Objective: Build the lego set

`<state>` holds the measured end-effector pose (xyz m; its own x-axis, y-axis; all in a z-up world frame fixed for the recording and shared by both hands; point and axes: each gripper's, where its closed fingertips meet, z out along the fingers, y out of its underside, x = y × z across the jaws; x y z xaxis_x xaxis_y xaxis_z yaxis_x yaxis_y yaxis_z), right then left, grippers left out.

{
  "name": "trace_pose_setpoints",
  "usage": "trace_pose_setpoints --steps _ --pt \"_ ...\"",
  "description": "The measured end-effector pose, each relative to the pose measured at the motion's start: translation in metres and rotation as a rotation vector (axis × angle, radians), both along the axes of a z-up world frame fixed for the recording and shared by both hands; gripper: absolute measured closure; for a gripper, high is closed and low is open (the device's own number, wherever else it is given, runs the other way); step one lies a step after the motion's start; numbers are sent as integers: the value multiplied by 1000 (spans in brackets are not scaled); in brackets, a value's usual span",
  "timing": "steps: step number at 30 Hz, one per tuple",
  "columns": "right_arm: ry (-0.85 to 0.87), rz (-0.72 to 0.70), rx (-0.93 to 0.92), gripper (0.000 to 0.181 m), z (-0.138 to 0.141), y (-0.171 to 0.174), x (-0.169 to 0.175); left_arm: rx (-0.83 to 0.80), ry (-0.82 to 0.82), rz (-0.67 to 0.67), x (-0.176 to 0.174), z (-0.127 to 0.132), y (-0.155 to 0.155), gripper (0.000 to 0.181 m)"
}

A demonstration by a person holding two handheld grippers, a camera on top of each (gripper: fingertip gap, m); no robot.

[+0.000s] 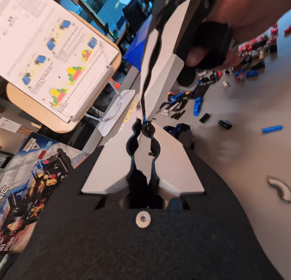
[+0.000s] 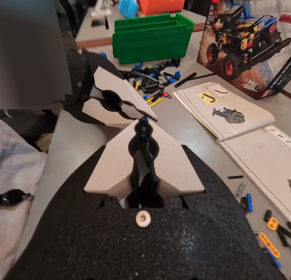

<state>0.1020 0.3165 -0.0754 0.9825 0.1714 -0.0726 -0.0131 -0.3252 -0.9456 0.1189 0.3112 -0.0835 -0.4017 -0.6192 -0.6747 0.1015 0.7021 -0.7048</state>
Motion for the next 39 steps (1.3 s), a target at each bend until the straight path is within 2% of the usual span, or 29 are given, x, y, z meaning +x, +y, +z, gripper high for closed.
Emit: trace_pose_setpoints --steps 2,4,6,9,12,15,18,21,24,25,29,32,35,37,39 --pt "65 9 -6 178 1 -1 1 -43 -5 -10 0 3 0 174" --pt "50 -1 7 178 0 0 2 -87 25 -17 0 3 2 169" --pt "74 -19 -11 178 -3 -1 8 -118 41 -48 -3 3 1 149" --pt "254 -5 14 178 4 -2 12 -93 10 -60 -5 5 1 141" --pt "400 59 44 178 14 -7 11 -85 27 -60 -4 0 0 145" --pt "547 193 -36 178 13 -13 -6 -150 14 -88 -8 9 -1 151" --pt "797 242 -26 178 23 -14 -8 -47 -106 -114 -15 18 -5 149" --pt "940 270 -45 178 21 -14 -9 113 -237 -108 -20 18 -11 149" --pt "1058 297 -78 179 18 -13 -14 200 -283 -53 -15 14 -7 155" --pt "1049 279 -93 179 13 -12 -14 205 -303 -50 -16 16 -6 164" --pt "1067 229 -87 179 9 -9 -9 233 -324 -34 -14 17 -4 174" --pt "1044 187 -94 178 3 -6 -6 272 -319 -22 -12 12 -2 175" --pt "924 152 -84 177 1 -5 -2 245 -261 -28 -10 7 0 175" --pt "845 148 -54 164 6 -7 3 165 -233 -55 -12 11 -2 175" --pt "721 140 -3 165 14 -11 15 86 -193 -64 -12 15 1 175"
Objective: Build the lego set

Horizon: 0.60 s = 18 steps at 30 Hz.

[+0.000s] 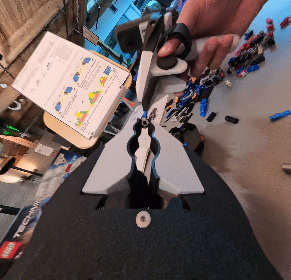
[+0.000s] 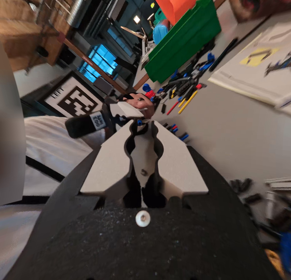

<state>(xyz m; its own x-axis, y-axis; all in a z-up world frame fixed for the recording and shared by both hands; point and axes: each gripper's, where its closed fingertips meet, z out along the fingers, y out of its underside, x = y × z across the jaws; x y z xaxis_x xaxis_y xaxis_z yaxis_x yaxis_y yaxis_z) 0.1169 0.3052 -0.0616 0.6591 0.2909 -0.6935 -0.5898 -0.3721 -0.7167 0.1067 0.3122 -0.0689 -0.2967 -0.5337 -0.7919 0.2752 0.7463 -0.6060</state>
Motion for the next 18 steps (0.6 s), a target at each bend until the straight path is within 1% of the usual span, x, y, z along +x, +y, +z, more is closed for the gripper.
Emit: trace_pose_setpoints --steps 2,4,5,6,7,8,9,11,13,14,16,18 --pt "-192 -8 15 166 0 -7 11 -67 32 -20 0 4 4 175" --pt "-443 48 4 163 -10 -15 12 -161 107 -56 0 5 5 175" --pt "-562 99 -34 159 -22 -22 10 -213 143 -66 0 6 6 175" --pt "-665 181 -127 153 -40 -32 7 -263 181 -80 0 7 7 175" --pt "-740 269 -222 154 -56 -44 2 -312 223 -100 0 7 7 175" --pt "-778 329 -282 152 -67 -53 -3 -358 258 -119 -1 7 7 175" --pt "-804 347 -319 152 -75 -58 -6 -400 291 -135 -1 8 7 175" --pt "-892 308 -376 157 -91 -62 1 -475 342 -145 2 8 11 175" --pt "-969 253 -393 162 -100 -62 9 -538 372 -139 4 10 15 175" --pt "-976 235 -390 164 -101 -60 10 -531 363 -125 6 10 18 175" --pt "-971 238 -393 167 -105 -58 8 -454 330 -88 8 5 19 175" --pt "-971 243 -387 168 -107 -57 5 -434 334 -98 6 1 12 175"
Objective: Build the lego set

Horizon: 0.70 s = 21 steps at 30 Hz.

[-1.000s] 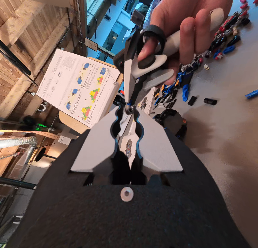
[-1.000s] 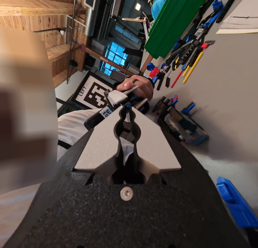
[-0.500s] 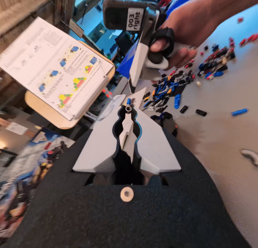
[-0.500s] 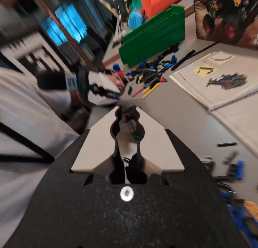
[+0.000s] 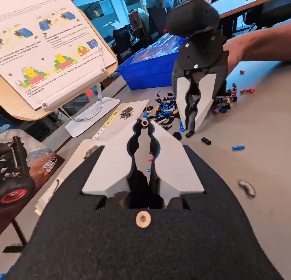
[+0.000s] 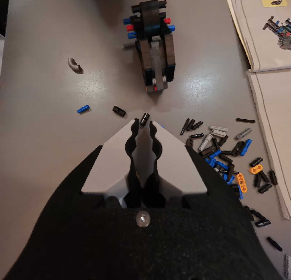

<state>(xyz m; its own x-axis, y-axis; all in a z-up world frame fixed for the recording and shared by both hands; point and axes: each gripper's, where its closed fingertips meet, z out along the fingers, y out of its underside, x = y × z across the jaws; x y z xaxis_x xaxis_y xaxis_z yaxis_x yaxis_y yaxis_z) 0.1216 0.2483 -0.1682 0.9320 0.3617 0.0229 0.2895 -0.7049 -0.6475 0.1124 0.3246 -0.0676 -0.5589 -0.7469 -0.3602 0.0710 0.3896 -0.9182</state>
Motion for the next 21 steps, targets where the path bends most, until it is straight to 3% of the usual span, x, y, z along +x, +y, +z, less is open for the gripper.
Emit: trace_pose_setpoints --steps 10,13,16,19,21 --pt "-27 8 2 174 -6 7 -3 56 40 -44 -4 -14 -11 175" --pt "-56 19 161 175 26 17 -5 108 26 -80 -8 -20 -17 176" --pt "100 35 334 175 67 23 -22 153 -11 -134 -16 -23 -29 176" --pt "319 30 317 175 74 22 -29 222 -64 -178 -24 -27 -39 176" --pt "291 39 316 175 70 21 -27 276 -83 -192 -27 -32 -42 176"
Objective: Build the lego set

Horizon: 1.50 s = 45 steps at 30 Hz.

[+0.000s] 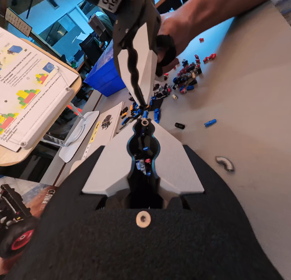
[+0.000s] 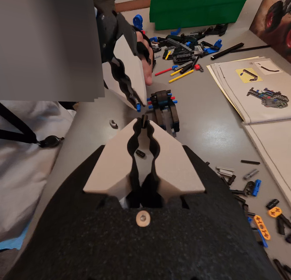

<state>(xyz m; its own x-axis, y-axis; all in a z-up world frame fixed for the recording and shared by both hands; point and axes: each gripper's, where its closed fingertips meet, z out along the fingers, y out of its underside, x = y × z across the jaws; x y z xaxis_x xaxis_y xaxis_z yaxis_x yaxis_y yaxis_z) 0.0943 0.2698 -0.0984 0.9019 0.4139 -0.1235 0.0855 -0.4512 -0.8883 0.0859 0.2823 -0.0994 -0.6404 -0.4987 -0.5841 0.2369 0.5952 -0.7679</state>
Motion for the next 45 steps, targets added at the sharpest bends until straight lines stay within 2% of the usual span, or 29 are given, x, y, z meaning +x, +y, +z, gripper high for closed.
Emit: trace_pose_setpoints --steps 4,9,14,18,19,21,26,40,45 --pt "-245 33 15 175 -8 -1 -8 41 -8 -14 -3 -4 -3 176" --pt "-665 10 80 175 -11 1 -3 85 -13 22 1 -8 1 175" --pt "-880 -13 131 175 -7 5 -4 95 -4 33 3 -11 1 176" --pt "-917 0 113 175 -13 6 -2 100 5 31 3 -13 1 175" --pt "-936 -5 110 175 -14 6 -1 107 1 29 2 -13 0 170" --pt "-978 -11 102 175 -15 7 0 122 1 37 3 -15 1 176" --pt "-1036 2 134 175 -13 7 0 116 10 40 3 -14 1 176" --pt "-956 2 176 175 -10 7 -1 124 20 51 4 -15 3 176" --pt "-997 -3 162 175 -12 8 0 124 33 52 4 -17 3 176"
